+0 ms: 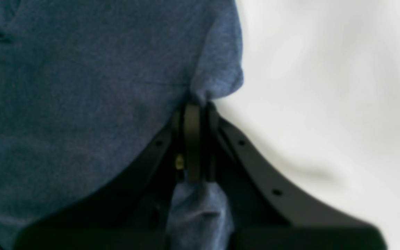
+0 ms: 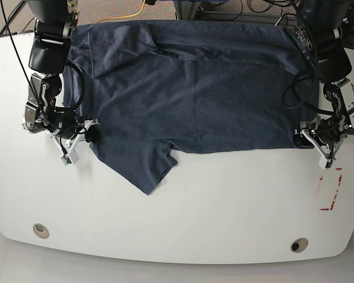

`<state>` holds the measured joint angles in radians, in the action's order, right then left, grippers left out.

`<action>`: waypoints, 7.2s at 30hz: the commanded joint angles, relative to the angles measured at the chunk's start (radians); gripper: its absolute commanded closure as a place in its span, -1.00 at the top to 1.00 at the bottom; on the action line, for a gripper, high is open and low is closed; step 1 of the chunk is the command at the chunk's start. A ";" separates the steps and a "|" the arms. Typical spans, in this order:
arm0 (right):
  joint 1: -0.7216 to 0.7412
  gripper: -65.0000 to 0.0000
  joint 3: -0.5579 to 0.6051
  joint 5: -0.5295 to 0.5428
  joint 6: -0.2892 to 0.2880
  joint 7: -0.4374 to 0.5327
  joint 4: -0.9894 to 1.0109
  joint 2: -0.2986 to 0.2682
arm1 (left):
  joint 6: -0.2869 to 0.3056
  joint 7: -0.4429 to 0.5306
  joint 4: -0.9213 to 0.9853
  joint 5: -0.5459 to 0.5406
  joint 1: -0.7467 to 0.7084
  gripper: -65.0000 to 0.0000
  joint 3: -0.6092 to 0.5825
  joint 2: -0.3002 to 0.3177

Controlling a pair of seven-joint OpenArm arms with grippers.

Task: Layout the t-shirt on the table in an organized manner, then fold the t-shirt properly
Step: 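Grasp the shirt side edges with both grippers, then lift the side edges and fold them toward the shoulders with both grippers, then release the fold and grasp the hanging sleeve with the right gripper, then fold the sleeve over the shirt body with the right gripper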

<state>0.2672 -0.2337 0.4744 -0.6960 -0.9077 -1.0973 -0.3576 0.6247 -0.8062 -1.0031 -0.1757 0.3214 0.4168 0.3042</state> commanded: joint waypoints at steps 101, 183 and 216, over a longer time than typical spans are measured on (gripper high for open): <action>-0.529 0.63 -0.272 0.212 -0.002 -0.344 -0.749 0.025 | 0.073 -0.227 -0.612 -0.002 -0.433 -0.02 -0.091 0.088; -0.069 0.48 0.010 0.229 -0.002 -0.147 -0.278 0.073 | 0.073 -0.226 -0.799 -0.005 -0.425 0.13 0.018 0.123; -0.042 0.46 0.167 0.232 -0.002 -0.077 -0.126 0.113 | 0.073 -0.226 -0.796 -0.005 -0.425 0.13 -0.011 0.108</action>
<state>0.2073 -0.0643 0.7109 -0.6998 -0.9794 -1.2106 -0.2371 0.7002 -1.0473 -1.7859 -0.1768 -0.1162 0.4072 0.3931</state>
